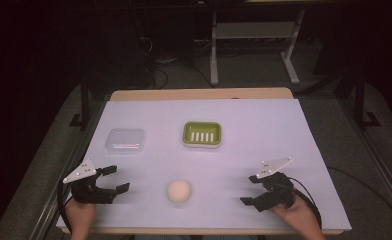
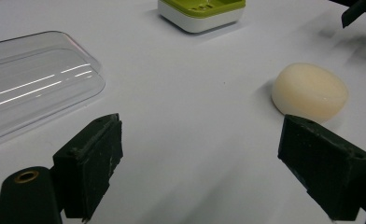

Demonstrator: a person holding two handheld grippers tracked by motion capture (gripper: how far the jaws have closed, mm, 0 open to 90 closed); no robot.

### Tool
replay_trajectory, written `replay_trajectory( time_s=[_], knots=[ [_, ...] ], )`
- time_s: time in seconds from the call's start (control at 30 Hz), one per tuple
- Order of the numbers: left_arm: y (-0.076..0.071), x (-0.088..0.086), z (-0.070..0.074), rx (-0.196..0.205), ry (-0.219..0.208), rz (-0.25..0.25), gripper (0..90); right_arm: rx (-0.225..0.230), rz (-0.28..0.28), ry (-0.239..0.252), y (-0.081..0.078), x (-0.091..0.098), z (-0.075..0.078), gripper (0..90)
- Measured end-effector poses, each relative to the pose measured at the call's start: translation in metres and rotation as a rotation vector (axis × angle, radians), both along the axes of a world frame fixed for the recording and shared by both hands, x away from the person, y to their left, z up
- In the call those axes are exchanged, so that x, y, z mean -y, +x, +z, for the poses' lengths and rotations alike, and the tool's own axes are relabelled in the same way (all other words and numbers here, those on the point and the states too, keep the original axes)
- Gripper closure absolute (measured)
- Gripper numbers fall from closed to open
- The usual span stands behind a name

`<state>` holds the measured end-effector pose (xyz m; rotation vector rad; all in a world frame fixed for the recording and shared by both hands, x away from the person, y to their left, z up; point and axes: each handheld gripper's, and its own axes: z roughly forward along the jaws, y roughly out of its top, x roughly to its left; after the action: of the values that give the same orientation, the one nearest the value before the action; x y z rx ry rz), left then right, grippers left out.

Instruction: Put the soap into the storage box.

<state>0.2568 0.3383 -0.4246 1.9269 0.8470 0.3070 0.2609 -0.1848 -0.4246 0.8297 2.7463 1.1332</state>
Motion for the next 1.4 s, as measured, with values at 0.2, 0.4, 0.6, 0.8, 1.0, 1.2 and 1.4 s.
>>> replay_trajectory(
  time_s=[0.2, 0.4, 0.6, 0.8, 1.0, 1.2, 1.4],
  knots=[
    [-0.001, 0.001, 0.000, 0.002, -0.005, 0.000, 13.2, -0.040, 0.023, 0.000, 0.003, -0.009, 0.006, 21.9],
    [0.000, -0.001, 0.000, 0.001, -0.014, 0.003, 13.2, -0.042, 0.045, 0.006, 0.011, -0.021, 0.014, 21.3],
    [-0.001, 0.000, 0.001, 0.008, -0.022, -0.011, 13.2, 0.014, 0.102, 0.003, 0.010, -0.044, 0.019, 22.2],
    [-0.001, 0.000, 0.002, 0.011, -0.029, -0.015, 13.3, 0.018, 0.152, -0.019, 0.014, -0.062, 0.021, 22.6],
    [-0.001, -0.001, 0.002, 0.011, -0.028, -0.013, 13.2, 0.015, 0.203, -0.045, 0.015, -0.081, 0.022, 19.7],
    [-0.001, 0.000, 0.001, 0.011, -0.027, -0.012, 13.3, 0.034, 0.229, -0.064, 0.018, -0.094, 0.023, 18.9],
    [0.000, -0.001, 0.001, 0.008, -0.026, -0.009, 13.3, 0.052, 0.236, -0.079, 0.020, -0.106, 0.026, 17.5]
  ],
)
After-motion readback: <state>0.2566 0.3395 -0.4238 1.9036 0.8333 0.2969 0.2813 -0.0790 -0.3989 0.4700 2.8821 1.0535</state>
